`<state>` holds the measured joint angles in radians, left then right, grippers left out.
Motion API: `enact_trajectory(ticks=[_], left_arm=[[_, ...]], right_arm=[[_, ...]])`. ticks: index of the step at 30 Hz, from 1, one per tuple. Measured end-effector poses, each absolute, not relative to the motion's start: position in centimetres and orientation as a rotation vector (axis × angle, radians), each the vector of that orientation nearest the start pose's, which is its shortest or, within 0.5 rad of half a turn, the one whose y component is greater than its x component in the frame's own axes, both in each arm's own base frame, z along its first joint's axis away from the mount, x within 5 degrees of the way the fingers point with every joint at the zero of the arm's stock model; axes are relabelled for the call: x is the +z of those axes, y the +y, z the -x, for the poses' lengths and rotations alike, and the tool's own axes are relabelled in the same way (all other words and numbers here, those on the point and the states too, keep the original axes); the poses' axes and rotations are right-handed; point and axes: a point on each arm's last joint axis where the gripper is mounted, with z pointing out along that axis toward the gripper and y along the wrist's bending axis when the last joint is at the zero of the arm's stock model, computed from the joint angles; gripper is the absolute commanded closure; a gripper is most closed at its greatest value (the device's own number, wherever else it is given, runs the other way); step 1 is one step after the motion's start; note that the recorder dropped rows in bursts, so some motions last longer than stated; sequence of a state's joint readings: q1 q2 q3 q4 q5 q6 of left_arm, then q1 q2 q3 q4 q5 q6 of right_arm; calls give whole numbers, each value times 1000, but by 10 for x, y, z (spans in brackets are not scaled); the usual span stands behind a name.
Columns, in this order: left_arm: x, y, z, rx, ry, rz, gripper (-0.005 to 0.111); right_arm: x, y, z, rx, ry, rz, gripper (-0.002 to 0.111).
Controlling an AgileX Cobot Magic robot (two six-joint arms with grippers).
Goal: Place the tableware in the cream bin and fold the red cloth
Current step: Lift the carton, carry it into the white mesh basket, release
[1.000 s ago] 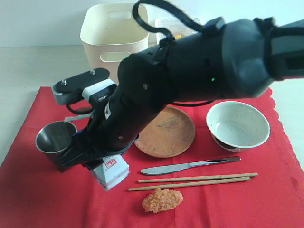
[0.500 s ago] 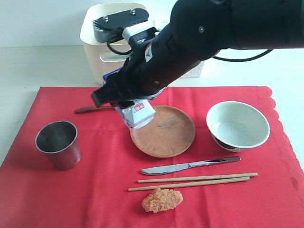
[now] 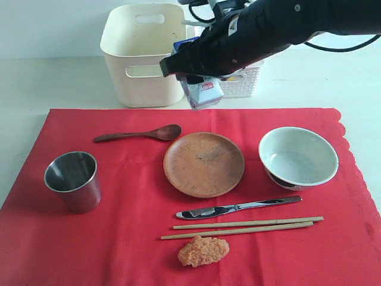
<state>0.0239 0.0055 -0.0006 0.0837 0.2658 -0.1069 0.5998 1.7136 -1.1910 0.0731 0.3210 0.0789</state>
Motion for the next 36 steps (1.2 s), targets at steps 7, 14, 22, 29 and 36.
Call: enact_trajectory(ticks=[7, 14, 22, 29, 36], left_arm=[[189, 3, -55, 18, 1752, 60, 104], [189, 3, -55, 18, 1752, 60, 104], [189, 3, -55, 18, 1752, 60, 104], [189, 3, -55, 18, 1752, 60, 104], [189, 3, -55, 18, 1752, 60, 104]], right_arm=[[252, 189, -342, 344, 2197, 441, 108], [237, 160, -369, 297, 2157, 331, 108], [228, 146, -409, 263, 2145, 255, 108], [220, 145, -448, 240, 2106, 240, 108], [202, 138, -484, 207, 2110, 228, 108]])
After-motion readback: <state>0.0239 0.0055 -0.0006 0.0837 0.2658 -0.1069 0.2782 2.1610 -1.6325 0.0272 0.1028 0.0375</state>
